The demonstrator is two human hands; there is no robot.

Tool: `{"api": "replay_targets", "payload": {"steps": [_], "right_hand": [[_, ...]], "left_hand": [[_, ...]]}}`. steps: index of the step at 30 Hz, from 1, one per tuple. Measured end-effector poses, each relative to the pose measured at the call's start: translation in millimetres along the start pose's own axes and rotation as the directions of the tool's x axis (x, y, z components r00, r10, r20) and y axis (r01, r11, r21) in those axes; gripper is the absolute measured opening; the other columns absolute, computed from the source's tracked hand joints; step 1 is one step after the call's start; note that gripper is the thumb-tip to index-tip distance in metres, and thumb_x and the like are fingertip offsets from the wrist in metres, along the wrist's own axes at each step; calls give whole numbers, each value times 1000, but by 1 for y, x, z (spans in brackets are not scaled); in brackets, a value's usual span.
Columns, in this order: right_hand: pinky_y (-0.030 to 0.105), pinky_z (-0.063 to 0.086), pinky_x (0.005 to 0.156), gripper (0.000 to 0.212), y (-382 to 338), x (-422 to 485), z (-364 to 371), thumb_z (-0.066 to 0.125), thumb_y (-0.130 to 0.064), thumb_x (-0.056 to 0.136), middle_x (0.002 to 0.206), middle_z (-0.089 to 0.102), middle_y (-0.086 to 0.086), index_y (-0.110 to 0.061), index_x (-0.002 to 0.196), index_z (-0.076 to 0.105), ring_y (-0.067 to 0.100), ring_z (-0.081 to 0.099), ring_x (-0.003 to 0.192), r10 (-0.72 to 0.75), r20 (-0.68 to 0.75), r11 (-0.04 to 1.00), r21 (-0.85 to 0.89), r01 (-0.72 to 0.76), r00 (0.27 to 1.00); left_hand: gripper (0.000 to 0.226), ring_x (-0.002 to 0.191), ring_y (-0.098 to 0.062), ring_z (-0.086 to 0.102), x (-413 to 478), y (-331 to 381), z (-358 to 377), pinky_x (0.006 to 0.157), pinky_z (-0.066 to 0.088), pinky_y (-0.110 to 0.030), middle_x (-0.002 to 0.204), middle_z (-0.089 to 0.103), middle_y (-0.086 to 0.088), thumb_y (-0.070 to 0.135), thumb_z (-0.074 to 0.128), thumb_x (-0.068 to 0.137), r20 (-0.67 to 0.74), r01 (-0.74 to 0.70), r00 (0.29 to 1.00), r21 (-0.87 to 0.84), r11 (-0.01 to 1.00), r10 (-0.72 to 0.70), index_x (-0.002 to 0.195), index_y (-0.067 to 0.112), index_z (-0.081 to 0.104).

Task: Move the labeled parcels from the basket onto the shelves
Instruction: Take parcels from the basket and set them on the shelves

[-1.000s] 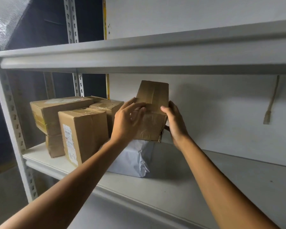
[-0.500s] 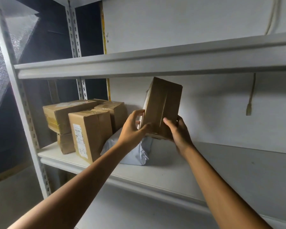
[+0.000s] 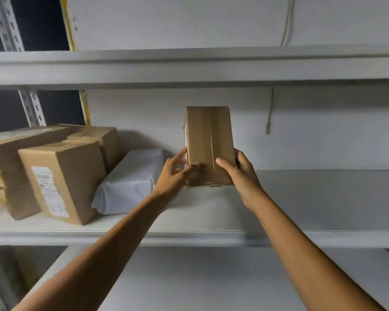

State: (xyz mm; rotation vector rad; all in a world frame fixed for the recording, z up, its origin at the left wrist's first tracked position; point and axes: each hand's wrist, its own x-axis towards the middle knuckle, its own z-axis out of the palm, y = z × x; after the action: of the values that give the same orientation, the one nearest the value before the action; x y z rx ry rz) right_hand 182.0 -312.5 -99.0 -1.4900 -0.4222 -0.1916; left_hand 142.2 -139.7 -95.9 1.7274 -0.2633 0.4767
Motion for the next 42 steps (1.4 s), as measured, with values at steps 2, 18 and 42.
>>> {"api": "replay_targets", "payload": {"steps": [2,18,42], "right_hand": [[17,53,78,43,0,-12,-15,67,-27,88,114,67,-10,-26,129,53,0,67,93,-1,-53,999,-35,-1,999],[39,52,93,52,-49,-202,-268,66,-37,88,118,59,-9,-26,135,47,6,57,103,65,-635,958,-175,-225,769],[23,48,55,38,-11,-605,-436,57,-39,94,106,56,1,-12,120,46,15,58,86,373,-911,820,236,-521,174]], "left_hand": [[40,84,-2,68,-2,-2,16,69,58,-23,105,62,-2,21,63,92,31,12,999,-58,998,-10,128,35,52],[52,108,-18,61,-76,50,300,73,57,-35,123,60,-7,27,67,88,576,195,817,-227,954,-29,136,25,49],[23,101,-18,65,-389,44,576,79,59,-40,110,66,0,30,62,91,980,195,99,151,969,-173,110,35,52]]}}
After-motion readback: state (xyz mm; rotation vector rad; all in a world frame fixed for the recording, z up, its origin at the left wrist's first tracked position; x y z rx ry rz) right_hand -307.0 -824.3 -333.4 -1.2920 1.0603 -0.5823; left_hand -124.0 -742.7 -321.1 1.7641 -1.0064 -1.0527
